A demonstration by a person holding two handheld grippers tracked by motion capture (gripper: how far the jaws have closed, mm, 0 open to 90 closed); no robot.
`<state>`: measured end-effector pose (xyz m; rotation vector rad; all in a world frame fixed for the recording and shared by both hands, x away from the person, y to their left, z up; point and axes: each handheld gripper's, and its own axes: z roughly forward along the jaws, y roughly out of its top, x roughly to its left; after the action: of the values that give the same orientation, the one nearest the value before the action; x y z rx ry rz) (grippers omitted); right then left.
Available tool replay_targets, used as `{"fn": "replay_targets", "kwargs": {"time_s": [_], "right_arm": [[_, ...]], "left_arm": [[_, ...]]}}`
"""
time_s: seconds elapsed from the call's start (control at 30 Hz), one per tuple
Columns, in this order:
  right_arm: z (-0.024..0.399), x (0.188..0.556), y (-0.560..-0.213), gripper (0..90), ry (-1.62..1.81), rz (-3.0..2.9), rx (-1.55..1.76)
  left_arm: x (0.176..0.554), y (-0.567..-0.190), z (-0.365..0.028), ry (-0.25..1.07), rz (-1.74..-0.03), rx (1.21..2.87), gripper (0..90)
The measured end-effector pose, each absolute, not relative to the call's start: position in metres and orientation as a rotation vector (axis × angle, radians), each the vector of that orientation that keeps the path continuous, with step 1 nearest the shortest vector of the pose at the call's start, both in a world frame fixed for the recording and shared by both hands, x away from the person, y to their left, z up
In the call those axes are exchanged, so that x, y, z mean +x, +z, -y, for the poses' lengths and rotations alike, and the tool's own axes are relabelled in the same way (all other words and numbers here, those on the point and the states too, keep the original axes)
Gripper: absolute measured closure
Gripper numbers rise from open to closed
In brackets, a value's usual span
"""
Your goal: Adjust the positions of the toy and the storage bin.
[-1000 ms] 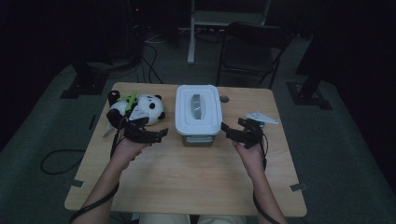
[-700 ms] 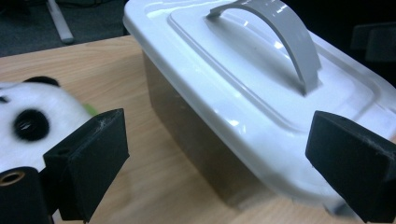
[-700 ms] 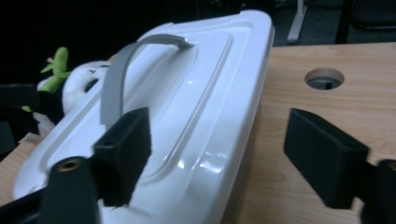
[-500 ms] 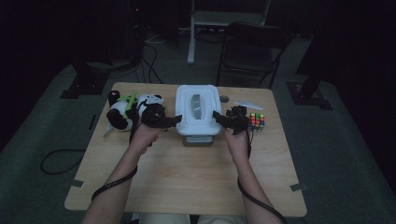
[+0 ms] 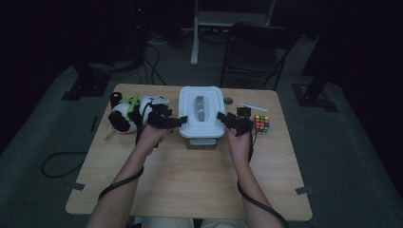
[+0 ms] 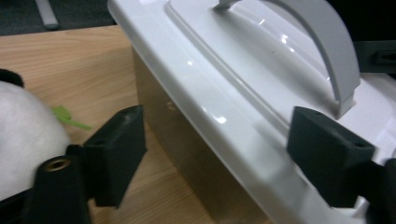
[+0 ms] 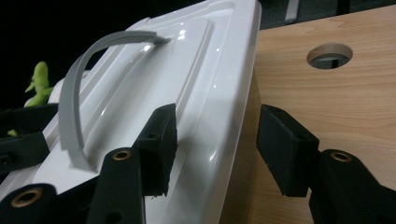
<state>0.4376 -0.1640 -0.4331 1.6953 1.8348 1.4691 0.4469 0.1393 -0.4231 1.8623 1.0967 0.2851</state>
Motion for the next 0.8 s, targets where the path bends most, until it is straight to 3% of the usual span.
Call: {"fn": "replay_targets", "kwargs": {"time_s": [0.13,0.17,0.33,0.63,0.8], "right_arm": [[0.165,0.44,-0.437,47.8,1.528,-1.817,1.755],[0.165,0.44,-0.437,52.6,1.549,-1.809,1.756],[0.164,0.442,-0.437,54.7,1.564,-1.812,1.771],[0.164,0.443,-0.436,52.2,1.549,-1.805,1.79],[0.162,0.444,-0.434,55.9,1.537,-1.8,1.814]], "left_arm": [[0.448,-0.424,-0.137,0.26,-1.081,1.845,35.0],[0.449,-0.423,-0.136,0.254,-1.079,1.84,39.4],[0.453,-0.424,-0.141,0.208,-1.116,1.81,44.4],[0.46,-0.425,-0.139,0.137,-1.195,1.774,40.2],[0.459,-0.425,-0.139,0.116,-1.216,1.762,41.8]]}}
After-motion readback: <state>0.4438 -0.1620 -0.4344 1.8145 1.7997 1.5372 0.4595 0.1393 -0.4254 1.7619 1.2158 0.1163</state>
